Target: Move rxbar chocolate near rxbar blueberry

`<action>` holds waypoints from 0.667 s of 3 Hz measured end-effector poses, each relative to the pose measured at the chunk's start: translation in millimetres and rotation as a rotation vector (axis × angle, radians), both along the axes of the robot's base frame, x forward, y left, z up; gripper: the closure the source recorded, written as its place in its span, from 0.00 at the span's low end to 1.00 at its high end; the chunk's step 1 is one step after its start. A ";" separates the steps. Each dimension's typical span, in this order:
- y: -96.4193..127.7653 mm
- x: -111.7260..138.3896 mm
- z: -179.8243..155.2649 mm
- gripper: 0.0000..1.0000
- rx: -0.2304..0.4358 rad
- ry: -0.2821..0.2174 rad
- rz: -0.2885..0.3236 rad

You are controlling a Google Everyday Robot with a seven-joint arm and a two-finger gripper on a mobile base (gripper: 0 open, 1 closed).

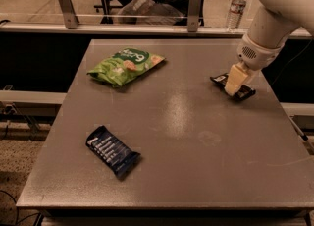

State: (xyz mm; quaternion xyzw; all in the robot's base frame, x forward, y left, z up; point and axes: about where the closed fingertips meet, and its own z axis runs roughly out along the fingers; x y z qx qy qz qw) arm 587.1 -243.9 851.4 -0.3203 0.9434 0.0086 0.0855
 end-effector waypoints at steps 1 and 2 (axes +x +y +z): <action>25.5 -21.0 15.7 1.00 0.024 -0.014 0.099; 65.5 -45.9 23.7 1.00 0.039 -0.018 0.260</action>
Offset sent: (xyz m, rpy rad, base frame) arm -0.0826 0.1163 0.0321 0.0541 -0.0116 0.4806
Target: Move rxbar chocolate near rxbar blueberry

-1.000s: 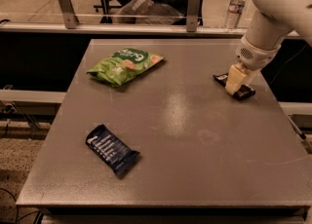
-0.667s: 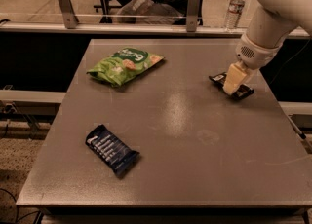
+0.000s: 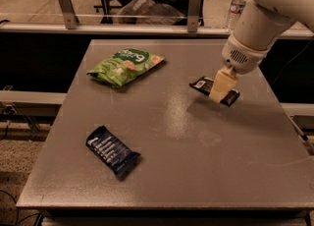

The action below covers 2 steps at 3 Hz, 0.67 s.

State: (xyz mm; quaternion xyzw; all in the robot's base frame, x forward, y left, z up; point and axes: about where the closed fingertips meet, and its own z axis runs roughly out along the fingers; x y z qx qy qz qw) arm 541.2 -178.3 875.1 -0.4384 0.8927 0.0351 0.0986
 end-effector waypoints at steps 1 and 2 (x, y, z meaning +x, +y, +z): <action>46.5 -27.4 -1.5 1.00 0.016 0.017 0.190; 112.2 -74.1 -4.3 1.00 0.056 0.037 0.443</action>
Offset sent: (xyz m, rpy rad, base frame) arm -0.0940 0.1380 -0.0112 0.0627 0.0680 0.5597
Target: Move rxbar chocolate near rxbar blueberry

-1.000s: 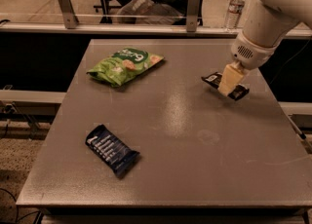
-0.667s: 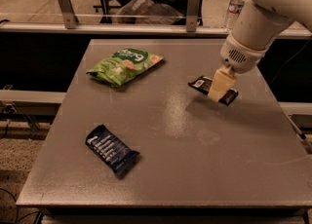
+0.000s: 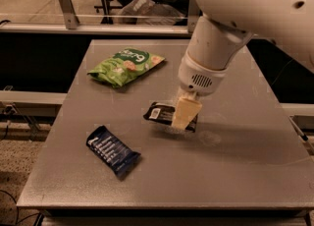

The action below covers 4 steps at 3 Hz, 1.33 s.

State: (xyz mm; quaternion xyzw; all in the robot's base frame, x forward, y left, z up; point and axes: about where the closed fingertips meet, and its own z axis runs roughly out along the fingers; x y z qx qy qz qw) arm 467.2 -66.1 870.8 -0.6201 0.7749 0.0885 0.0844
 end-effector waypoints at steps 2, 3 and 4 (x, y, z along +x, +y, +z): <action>45.9 -40.9 2.5 0.85 0.044 0.002 0.162; 60.5 -53.6 -0.5 0.62 0.058 0.000 0.206; 68.5 -56.1 -5.3 0.39 0.073 0.000 0.224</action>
Offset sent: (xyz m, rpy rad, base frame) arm -0.0715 0.0726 0.0026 0.0699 0.0057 0.2565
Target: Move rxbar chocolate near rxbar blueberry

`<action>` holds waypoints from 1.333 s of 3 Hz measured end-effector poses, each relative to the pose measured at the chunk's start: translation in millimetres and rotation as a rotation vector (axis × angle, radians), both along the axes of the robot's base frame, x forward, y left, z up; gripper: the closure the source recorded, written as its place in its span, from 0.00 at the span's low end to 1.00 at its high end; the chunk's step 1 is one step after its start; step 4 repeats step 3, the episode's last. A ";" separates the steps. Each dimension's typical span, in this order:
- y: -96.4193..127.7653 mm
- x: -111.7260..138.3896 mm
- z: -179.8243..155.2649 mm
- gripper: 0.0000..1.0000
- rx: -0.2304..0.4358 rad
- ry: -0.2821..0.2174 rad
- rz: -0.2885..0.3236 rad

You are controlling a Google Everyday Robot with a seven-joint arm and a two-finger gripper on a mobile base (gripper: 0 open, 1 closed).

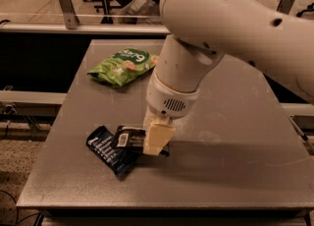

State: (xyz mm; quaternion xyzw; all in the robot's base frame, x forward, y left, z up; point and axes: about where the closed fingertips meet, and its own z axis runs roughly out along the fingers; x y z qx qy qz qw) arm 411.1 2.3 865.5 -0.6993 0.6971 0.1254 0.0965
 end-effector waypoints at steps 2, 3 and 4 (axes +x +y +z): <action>1.2 -1.0 2.5 0.00 0.000 -0.009 0.001; 1.3 -1.0 2.6 0.00 0.000 -0.009 0.001; 1.3 -1.0 2.6 0.00 0.000 -0.009 0.001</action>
Offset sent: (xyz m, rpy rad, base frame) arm -0.0004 0.0005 0.0012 0.0000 -0.0042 0.0005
